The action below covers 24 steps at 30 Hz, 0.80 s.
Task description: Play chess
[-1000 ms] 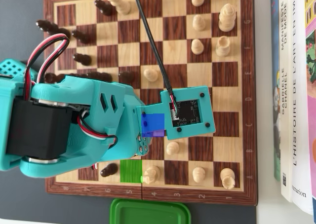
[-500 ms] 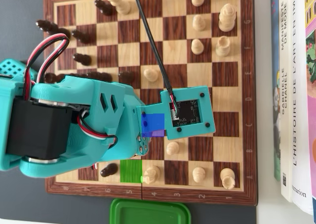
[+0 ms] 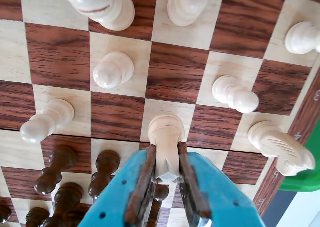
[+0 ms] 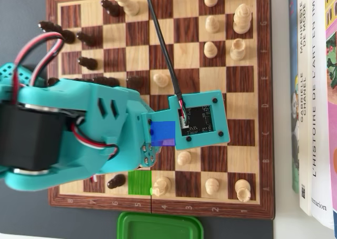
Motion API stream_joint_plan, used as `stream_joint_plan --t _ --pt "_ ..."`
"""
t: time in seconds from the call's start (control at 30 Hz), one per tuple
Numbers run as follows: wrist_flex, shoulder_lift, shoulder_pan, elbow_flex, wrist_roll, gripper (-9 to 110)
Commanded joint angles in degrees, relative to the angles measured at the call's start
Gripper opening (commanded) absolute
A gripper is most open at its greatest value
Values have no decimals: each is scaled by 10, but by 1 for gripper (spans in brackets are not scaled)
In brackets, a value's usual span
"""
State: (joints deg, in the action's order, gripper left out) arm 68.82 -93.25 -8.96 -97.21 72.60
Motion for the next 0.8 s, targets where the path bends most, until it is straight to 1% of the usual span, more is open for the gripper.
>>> stream_joint_plan --t 0.0,0.37,0.77 --pt "4 -52 -4 19 -3 4" --pt "11 -158 -40 -73 -3 5" --pt "11 -168 -119 -78 -3 5"
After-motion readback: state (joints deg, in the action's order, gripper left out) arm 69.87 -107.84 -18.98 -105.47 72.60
